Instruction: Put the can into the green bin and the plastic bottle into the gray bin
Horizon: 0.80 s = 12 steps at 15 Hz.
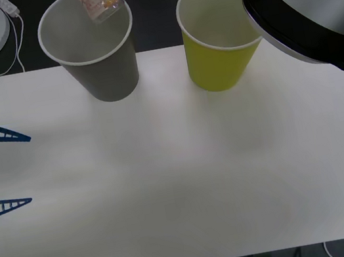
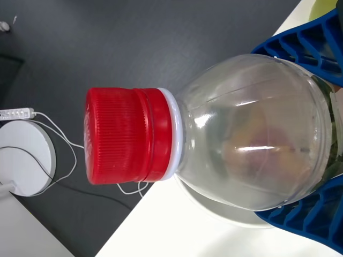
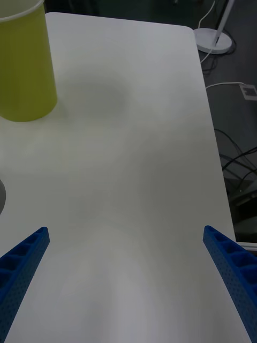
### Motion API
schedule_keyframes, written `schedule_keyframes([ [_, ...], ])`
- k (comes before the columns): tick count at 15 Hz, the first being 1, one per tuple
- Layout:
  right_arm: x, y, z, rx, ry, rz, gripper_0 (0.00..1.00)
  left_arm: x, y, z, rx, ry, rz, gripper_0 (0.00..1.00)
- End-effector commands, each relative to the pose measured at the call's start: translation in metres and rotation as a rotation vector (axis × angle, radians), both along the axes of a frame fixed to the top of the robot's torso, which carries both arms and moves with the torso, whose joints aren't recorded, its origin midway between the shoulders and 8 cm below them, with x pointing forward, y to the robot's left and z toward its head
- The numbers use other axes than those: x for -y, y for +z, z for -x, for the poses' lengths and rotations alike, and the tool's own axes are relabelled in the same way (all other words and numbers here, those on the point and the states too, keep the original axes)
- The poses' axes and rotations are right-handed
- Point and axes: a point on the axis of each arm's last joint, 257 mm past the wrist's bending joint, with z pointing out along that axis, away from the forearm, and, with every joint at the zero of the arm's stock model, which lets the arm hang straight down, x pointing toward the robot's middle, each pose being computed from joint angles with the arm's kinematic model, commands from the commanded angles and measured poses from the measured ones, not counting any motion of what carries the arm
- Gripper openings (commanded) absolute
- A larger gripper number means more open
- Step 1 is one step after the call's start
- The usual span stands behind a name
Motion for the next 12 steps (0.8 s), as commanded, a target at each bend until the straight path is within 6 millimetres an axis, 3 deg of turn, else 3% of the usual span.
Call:
schedule_keyframes([
  [1, -0.0008, 0.0, 0.0005, -0.001, 0.002, -0.002, 0.0, 0.0, 0.0, 0.0, 0.0, 0.0, 0.0, 1.0],
  [2, -0.0001, -0.0004, 0.0001, -0.001, 0.0, -0.001, 0.01, 0.0, 0.0, 0.0, 0.0, 0.0, 0.0, 1.0],
  [3, 0.0002, -0.0003, -0.0004, -0.001, -0.001, -0.002, 0.44, 0.0, 0.0, 0.0, 0.0, 0.0, 0.0, 1.0],
  [4, 0.0024, -0.0006, -0.0022, 0.0, -0.007, -0.002, 1.0, 0.0, 0.0, 0.0, 0.0, 0.0, 0.0, 1.0],
  [12, 0.0007, 0.0015, -0.0044, 0.014, -0.004, -0.009, 1.0, 0.0, 0.0, 0.0, 0.0, 0.0, 0.0, 1.0],
])
